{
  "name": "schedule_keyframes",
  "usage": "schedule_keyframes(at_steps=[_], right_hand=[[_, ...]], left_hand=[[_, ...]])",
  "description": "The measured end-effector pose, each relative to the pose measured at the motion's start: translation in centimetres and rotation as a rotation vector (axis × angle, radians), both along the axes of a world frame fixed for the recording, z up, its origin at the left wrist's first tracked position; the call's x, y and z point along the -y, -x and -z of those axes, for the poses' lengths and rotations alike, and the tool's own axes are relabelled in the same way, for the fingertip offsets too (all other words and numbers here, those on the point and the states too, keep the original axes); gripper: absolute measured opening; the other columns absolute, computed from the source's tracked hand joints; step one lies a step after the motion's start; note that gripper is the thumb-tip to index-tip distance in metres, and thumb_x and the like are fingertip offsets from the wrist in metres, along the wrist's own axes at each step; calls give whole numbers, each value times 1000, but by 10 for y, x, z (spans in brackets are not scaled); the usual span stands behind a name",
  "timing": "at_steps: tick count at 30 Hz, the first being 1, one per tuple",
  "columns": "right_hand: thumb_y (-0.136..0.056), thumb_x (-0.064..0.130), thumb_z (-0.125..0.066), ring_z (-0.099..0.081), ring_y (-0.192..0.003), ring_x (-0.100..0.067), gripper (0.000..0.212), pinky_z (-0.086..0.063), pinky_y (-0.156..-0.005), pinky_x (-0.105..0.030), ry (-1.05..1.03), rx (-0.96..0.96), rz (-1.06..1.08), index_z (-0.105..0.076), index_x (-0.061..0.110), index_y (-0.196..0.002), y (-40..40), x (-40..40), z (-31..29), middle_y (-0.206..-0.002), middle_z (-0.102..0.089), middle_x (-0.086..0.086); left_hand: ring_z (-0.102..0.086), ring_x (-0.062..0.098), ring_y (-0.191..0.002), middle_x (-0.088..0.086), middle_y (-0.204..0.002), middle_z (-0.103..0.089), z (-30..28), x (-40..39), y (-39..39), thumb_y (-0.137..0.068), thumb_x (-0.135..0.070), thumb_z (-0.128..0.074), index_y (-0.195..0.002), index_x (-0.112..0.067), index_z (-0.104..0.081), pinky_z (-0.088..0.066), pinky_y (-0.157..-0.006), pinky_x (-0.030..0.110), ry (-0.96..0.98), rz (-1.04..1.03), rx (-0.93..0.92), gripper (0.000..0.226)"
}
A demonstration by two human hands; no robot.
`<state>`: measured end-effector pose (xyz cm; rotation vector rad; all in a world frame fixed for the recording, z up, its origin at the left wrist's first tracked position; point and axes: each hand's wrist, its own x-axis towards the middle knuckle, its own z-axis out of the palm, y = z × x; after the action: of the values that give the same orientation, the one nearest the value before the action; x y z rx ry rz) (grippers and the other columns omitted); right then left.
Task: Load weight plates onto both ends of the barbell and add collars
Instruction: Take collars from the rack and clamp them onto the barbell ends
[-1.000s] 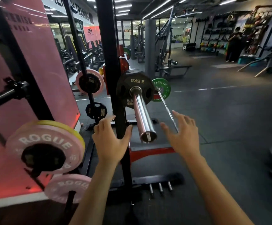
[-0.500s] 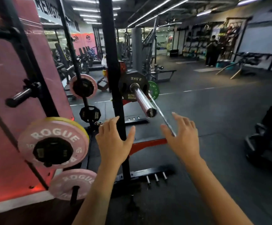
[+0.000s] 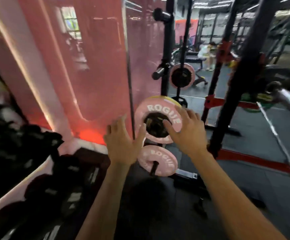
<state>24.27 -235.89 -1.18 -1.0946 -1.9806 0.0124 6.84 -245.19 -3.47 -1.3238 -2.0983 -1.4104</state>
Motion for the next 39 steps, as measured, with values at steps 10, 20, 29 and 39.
schedule_keyframes(at_steps=[10, 20, 29, 39], right_hand=[[-86, 61, -52, -45, -123, -32, 65, -45, -97, -49, 64, 2, -60, -51, 20, -135, 59, -8, 1, -135, -55, -5], [-85, 64, -47, -54, -114, -34, 67, -48, -92, -45, 69, -83, 37, -54, 17, -133, 40, -112, 4, -127, -60, -8], [-85, 66, -46, -49, -120, -27, 73, -45, -99, -44, 103, -93, 38, -47, 19, -140, 47, -234, -1, -131, -56, -4], [-88, 50, -62, -44, -125, -26, 67, -41, -102, -41, 123, -60, 38, -42, 19, -144, 94, -336, 9, -136, -52, -5]], left_hand=[[-43, 24, -125, 0, -137, -50, 13, -3, 45, -83, -74, -42, -139, -23, -48, -37, -94, 44, 45, 7, 63, 76], [-44, 21, -121, 1, -131, -55, 9, -128, 34, -84, -62, -53, -137, -22, -50, -28, -95, 31, 34, 147, 18, 67], [-47, 26, -119, 4, -128, -55, 2, -252, 73, -82, -62, -50, -140, -20, -48, -32, -98, 35, 23, 135, 49, 71], [-43, 24, -123, 5, -134, -52, 7, -360, 137, -85, -49, -61, -141, -25, -46, -29, -99, 35, 87, 109, 69, 63]])
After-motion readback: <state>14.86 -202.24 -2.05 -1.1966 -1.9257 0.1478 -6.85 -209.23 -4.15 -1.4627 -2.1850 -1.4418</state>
